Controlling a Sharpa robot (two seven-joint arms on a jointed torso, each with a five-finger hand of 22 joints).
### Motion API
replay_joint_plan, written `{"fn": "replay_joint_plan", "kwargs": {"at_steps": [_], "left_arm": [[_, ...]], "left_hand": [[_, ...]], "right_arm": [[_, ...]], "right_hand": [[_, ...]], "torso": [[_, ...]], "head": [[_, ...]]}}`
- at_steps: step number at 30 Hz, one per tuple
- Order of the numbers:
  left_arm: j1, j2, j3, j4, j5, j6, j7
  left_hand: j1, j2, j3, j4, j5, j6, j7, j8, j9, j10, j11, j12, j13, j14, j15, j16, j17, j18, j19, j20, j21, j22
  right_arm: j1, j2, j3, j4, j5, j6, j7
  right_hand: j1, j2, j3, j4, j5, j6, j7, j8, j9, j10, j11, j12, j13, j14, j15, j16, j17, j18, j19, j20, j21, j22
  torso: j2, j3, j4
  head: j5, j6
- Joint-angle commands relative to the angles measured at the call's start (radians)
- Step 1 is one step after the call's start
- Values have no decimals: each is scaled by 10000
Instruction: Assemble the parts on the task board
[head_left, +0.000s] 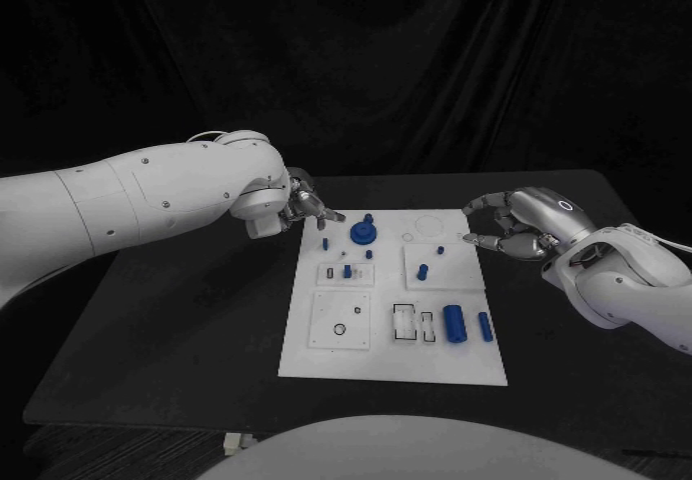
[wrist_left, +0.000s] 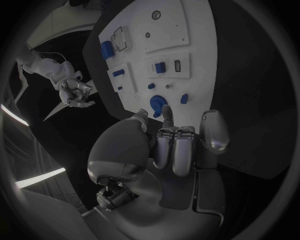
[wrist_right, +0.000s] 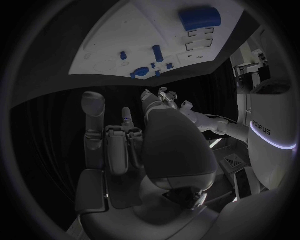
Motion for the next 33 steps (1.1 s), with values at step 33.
{"fn": "replay_joint_plan", "kwargs": {"at_steps": [33], "left_arm": [[-1074,1176,4,-2410,-1208,544,1046]], "left_hand": [[95,27,-229,37,-28,250,48,-38,-37,1045,66,36,2630,1038,91,27,2627,-54,-94,106,-151,-52]], "right_arm": [[-23,83,6,-59,41,46,19]], "right_hand": [[-80,76,-61,-12,51,108,-17,67,-32,1077,68,26,2613,956,68,-70,2163,-136,53,30,-55,5]], "torso": [[44,-46,5]], "head": [[-23,-2]]}}
